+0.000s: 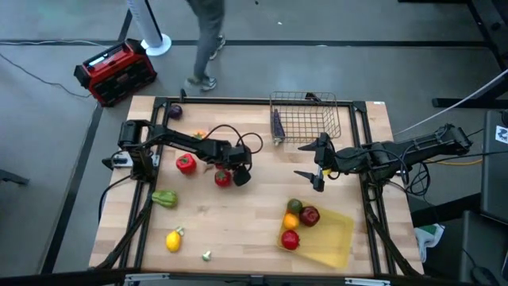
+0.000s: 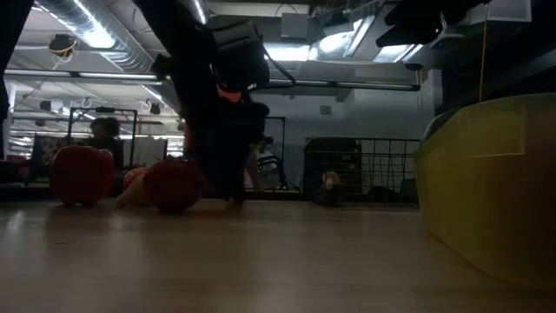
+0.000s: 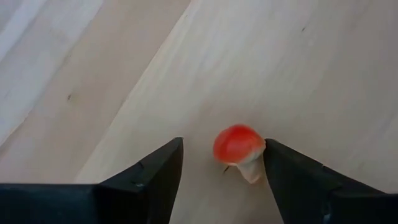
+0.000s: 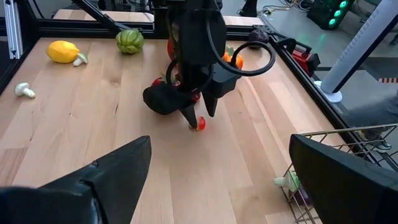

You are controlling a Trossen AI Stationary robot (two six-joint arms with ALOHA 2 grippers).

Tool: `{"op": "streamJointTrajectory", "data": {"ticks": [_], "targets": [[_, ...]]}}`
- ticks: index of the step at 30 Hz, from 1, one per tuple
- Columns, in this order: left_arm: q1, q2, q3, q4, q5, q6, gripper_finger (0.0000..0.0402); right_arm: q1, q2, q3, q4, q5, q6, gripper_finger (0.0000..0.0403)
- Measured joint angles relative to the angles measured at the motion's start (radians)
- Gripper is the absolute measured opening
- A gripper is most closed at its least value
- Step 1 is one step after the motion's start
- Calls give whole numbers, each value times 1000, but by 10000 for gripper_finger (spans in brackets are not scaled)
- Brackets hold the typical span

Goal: Sort produce into baskets
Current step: Put the red mushroom into the wire basket

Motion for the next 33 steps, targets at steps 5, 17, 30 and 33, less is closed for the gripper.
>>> {"op": "streamJointTrajectory", "data": {"ticks": [5,17,30,33], "targets": [[0,0,-4,2,0,1,183,0,0,0,0,0,0,376],[0,0,-3,25,6,-6,83,0,0,0,0,0,0,376],[0,-4,155,97,62,-13,86,0,0,0,0,0,0,376],[3,-4,203,164,63,23,87,0,0,0,0,0,0,376]]}}
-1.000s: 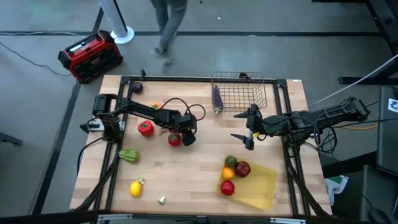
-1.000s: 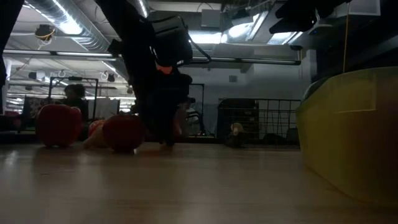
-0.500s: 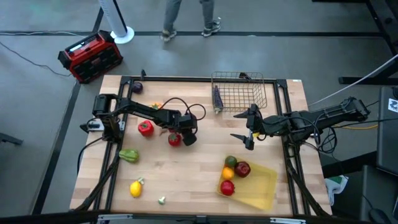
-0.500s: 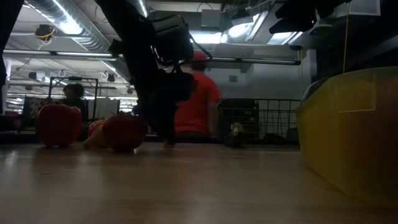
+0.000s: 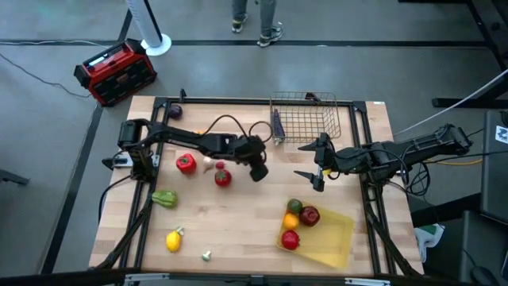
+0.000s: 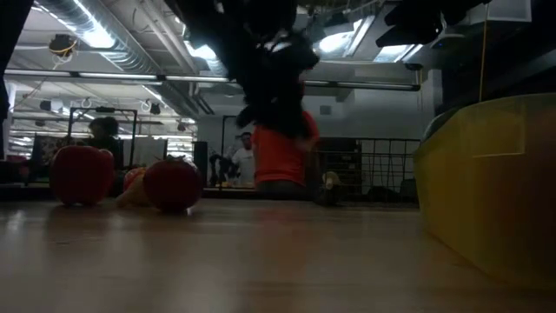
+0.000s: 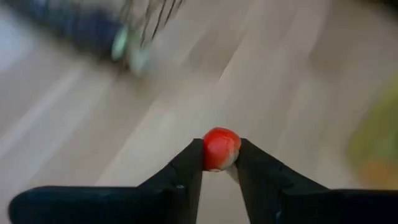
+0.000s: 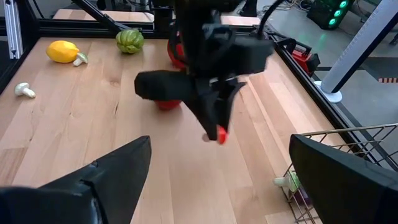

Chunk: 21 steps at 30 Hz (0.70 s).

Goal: Sort produce into baskets
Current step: Put the red mushroom into the wire basket

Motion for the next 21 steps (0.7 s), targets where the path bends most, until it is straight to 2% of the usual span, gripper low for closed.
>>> {"op": "streamJointTrajectory", "data": {"ticks": [5,10,14,21], "targets": [[30,0,59,175,0,110,87,0,0,0,0,0,0,376],[84,0,68,356,0,220,88,0,0,0,0,0,0,376],[134,6,68,406,-1,287,88,0,0,0,0,0,0,376],[213,39,68,429,-2,300,88,0,0,0,0,0,0,376]]}}
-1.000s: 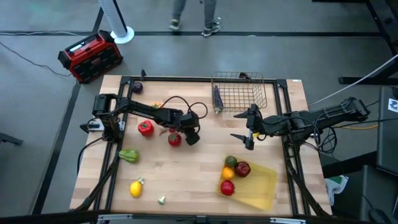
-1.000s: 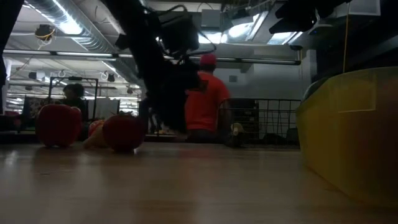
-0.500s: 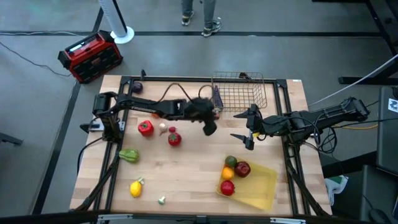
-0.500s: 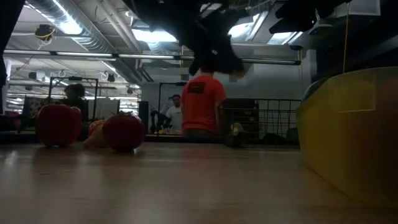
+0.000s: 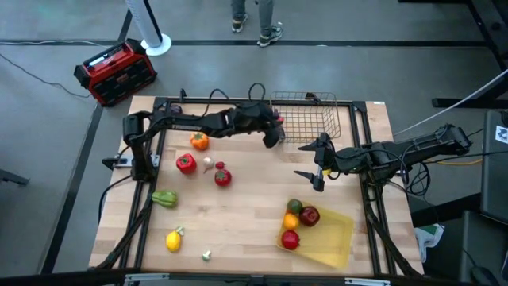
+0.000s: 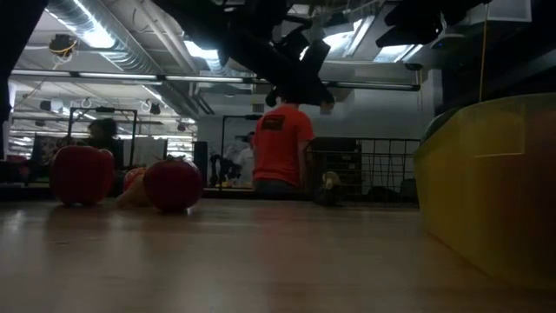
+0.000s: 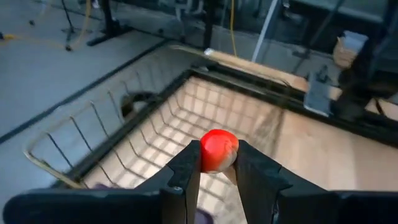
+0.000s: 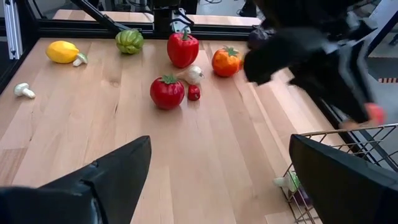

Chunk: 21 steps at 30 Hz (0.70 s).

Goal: Sort produce into baskets
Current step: Put the red mushroom into the wire basket, then put the red tomato into the yellow bin

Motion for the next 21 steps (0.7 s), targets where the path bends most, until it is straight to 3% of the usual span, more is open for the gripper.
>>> {"op": "streamJointTrajectory", "data": {"ticks": [10,21], "targets": [[68,62,-1,47,0,20,95,0,0,-1,-1,0,0,376],[84,59,-1,47,1,29,194,0,0,-1,-1,0,0,376]]}}
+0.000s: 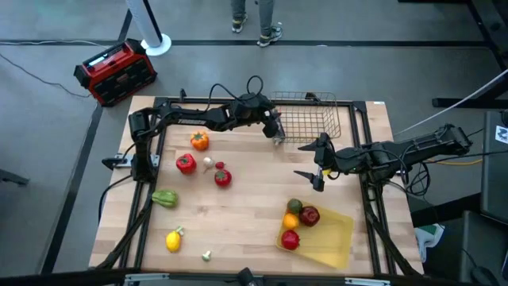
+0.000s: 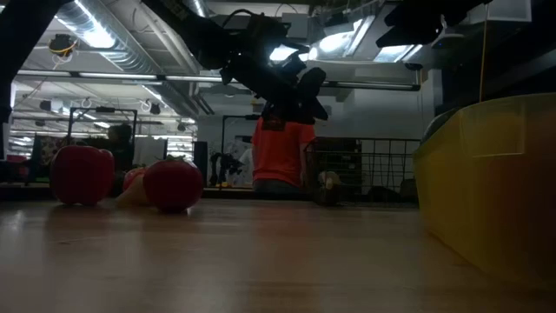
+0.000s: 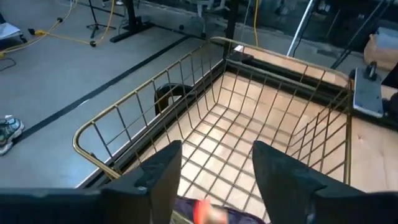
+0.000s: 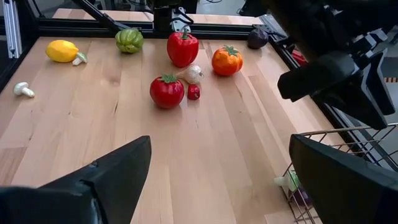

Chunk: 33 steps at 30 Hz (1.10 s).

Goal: Sort produce into baskets
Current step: Put the red tomato into the yellow bin

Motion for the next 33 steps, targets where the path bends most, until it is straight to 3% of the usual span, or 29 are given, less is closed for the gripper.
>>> {"op": "streamJointTrajectory", "data": {"ticks": [7,20,33], "targets": [[0,-96,0,-94,0,93,215,0,0,0,0,0,0,376],[-64,-416,1,-746,1,-27,238,0,0,0,4,0,0,376],[-146,-430,1,-955,46,-123,287,0,0,0,8,0,0,376]]}}
